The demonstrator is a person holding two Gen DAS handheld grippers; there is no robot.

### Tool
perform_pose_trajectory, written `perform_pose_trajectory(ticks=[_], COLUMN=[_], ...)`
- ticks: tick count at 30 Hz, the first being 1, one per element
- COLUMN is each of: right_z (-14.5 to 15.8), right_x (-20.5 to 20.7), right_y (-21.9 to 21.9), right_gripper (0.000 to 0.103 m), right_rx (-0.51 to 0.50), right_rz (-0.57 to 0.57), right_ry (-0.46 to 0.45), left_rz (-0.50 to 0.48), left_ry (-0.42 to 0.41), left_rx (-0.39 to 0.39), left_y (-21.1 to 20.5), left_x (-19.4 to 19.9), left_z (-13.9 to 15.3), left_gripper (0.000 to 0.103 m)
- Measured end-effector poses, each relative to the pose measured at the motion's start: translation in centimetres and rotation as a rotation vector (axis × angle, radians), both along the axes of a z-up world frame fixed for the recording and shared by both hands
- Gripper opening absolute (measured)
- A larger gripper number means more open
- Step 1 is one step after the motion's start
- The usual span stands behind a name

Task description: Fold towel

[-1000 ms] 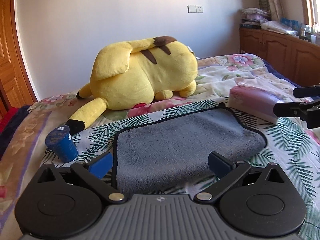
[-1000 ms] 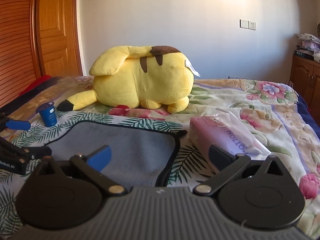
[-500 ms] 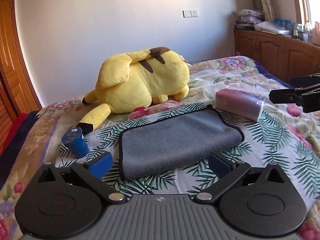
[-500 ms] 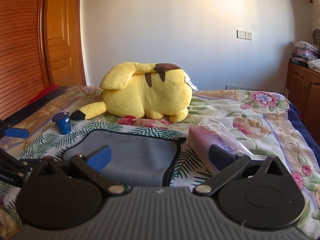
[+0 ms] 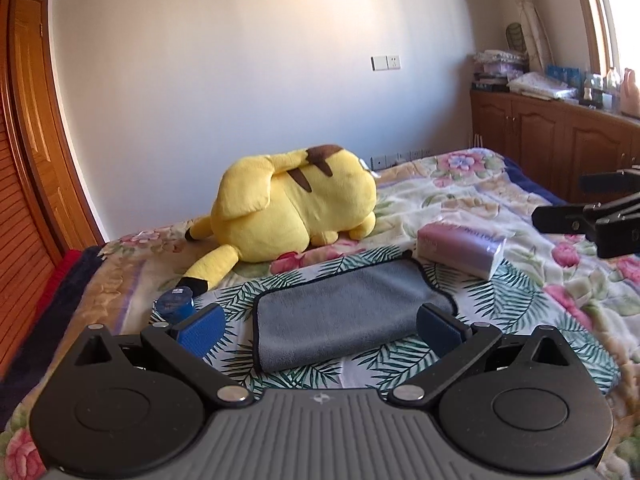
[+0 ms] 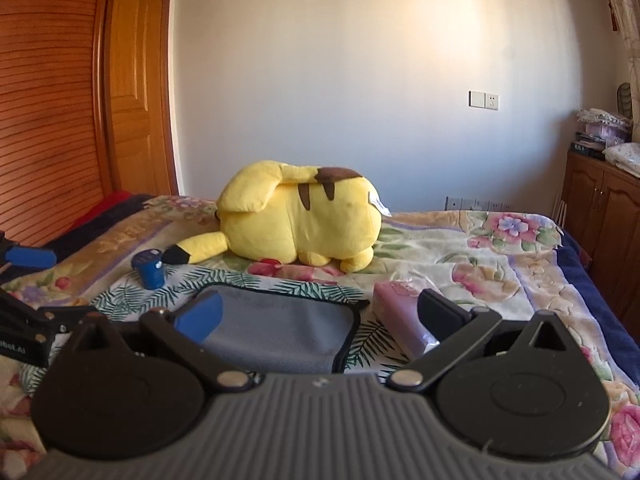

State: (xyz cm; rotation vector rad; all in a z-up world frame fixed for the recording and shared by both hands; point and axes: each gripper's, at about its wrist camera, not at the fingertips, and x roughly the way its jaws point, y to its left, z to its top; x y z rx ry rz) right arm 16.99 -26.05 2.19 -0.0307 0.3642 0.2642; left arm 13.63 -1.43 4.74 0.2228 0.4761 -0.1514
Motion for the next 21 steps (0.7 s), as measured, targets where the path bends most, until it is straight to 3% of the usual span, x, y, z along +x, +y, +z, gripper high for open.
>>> perform_pose_trajectory(ticks=[10,16,21], right_z=[0.6,0.0,-0.9], right_x=[-3.9,-6.2,-7.7], right_y=[0.2,0.1,-0.1], right_gripper=[0.103,0.103,0.103], right_rx=[0.013,0.003,0.013], right_rz=[-0.004,0.001,-0.006], right_ry=[0.004,0.021,0.038], left_rz=[0.041,0.059,0.082], left_ry=[0.003,0.024,0.021], left_rx=[0.006,-0.072,-0.059], left_y=[-0.3,0.3,0.1], left_x=[-4.8,-7.3,-9.0], left_z=[0.6,0.1,-0.8], left_gripper=[0.103,0.103,0.103])
